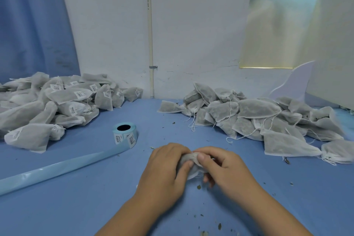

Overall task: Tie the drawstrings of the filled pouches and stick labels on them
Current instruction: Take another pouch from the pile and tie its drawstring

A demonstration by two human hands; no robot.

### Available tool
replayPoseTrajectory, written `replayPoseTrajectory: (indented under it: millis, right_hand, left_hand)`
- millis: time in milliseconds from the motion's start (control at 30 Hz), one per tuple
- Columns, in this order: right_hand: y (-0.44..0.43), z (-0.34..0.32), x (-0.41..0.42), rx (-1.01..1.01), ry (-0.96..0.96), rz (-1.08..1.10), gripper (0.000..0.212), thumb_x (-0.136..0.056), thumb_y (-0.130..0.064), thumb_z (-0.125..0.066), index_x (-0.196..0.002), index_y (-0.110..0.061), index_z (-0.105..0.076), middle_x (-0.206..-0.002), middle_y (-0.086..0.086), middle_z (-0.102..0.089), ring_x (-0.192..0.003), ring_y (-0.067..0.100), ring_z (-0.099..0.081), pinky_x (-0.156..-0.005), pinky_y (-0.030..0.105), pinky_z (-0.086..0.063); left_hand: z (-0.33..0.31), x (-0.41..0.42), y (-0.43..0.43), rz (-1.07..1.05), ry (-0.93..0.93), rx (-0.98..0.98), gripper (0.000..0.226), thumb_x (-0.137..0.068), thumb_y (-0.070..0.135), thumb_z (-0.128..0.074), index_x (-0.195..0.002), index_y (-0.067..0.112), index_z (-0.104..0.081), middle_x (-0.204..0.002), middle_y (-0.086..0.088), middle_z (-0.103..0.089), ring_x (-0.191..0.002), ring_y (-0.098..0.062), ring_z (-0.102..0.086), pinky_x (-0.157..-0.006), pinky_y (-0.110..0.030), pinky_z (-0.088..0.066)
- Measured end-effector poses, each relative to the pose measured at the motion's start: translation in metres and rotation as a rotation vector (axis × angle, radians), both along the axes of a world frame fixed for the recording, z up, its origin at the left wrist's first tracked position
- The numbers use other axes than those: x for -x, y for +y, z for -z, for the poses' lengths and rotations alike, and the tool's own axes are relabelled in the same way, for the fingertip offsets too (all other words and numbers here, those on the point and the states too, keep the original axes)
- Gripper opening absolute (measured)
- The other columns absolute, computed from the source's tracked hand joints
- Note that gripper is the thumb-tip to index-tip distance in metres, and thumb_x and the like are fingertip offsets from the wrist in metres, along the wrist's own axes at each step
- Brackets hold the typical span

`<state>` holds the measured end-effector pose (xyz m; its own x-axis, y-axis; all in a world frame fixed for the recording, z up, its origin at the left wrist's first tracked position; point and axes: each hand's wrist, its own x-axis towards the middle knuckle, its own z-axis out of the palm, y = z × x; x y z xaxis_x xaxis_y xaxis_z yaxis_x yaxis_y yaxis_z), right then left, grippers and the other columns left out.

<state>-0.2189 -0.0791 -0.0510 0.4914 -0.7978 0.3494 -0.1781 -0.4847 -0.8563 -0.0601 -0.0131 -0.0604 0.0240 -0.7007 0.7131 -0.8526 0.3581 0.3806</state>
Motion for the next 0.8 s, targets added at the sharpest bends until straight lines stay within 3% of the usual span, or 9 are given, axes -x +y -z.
replayPoseTrajectory:
  millis: [133, 333, 500, 600, 733, 800]
  right_hand:
    - [0.0, 0.0, 0.001, 0.01, 0.036, 0.003, 0.016, -0.092, -0.034, -0.06, -0.084, -0.033, -0.074, -0.054, 0.0, -0.061, -0.051, 0.011, -0.058, -0.059, 0.032, -0.053]
    - [0.001, -0.005, 0.004, -0.098, 0.052, -0.046, 0.015, -0.091, -0.032, -0.062, -0.087, -0.037, -0.076, -0.063, 0.007, -0.068, -0.057, 0.016, -0.064, -0.063, 0.029, -0.054]
    - [-0.001, -0.004, 0.012, 0.043, 0.296, 0.056, 0.017, -0.088, -0.023, -0.065, -0.072, -0.026, -0.068, -0.061, -0.007, -0.066, -0.053, 0.008, -0.063, -0.063, 0.028, -0.051]
    - [-0.001, -0.002, 0.012, 0.03, 0.311, 0.068, 0.02, -0.089, -0.016, -0.063, -0.072, -0.023, -0.07, -0.067, -0.01, -0.069, -0.052, 0.009, -0.065, -0.06, 0.021, -0.052]
    - [-0.001, -0.004, 0.012, 0.049, 0.287, 0.089, 0.022, -0.088, -0.018, -0.063, -0.071, -0.03, -0.07, -0.068, -0.013, -0.069, -0.052, 0.002, -0.06, -0.058, 0.017, -0.047]
    - [-0.002, -0.004, 0.011, 0.116, 0.297, 0.155, 0.022, -0.088, -0.019, -0.062, -0.074, -0.036, -0.067, -0.074, -0.021, -0.067, -0.054, 0.002, -0.058, -0.058, 0.013, -0.043]
  left_hand:
    - [-0.001, 0.0, 0.001, -0.024, 0.044, 0.005, 0.01, -0.09, 0.025, -0.056, -0.093, 0.019, -0.062, -0.09, 0.015, -0.058, -0.083, -0.003, -0.05, -0.082, -0.017, -0.036]
    - [-0.001, -0.002, 0.001, -0.063, 0.06, -0.02, 0.013, -0.089, 0.027, -0.053, -0.092, 0.018, -0.062, -0.09, 0.013, -0.058, -0.083, -0.007, -0.051, -0.08, -0.022, -0.037]
    - [-0.001, -0.004, 0.002, -0.099, 0.097, -0.02, 0.004, -0.093, 0.021, -0.057, -0.093, 0.02, -0.06, -0.091, 0.014, -0.055, -0.083, -0.005, -0.046, -0.077, -0.02, -0.034]
    - [-0.001, -0.008, 0.002, -0.135, 0.142, -0.043, 0.01, -0.094, 0.02, -0.06, -0.093, 0.028, -0.054, -0.092, 0.018, -0.052, -0.086, -0.007, -0.048, -0.075, -0.021, -0.034]
    - [-0.001, -0.009, 0.001, -0.164, 0.165, -0.08, 0.022, -0.091, 0.02, -0.058, -0.111, 0.029, -0.056, -0.099, 0.02, -0.05, -0.098, -0.012, -0.05, -0.085, -0.028, -0.04]
    - [0.0, -0.008, 0.001, -0.164, 0.159, -0.105, 0.032, -0.091, 0.021, -0.057, -0.121, 0.029, -0.054, -0.098, 0.02, -0.048, -0.099, -0.013, -0.049, -0.083, -0.027, -0.039]
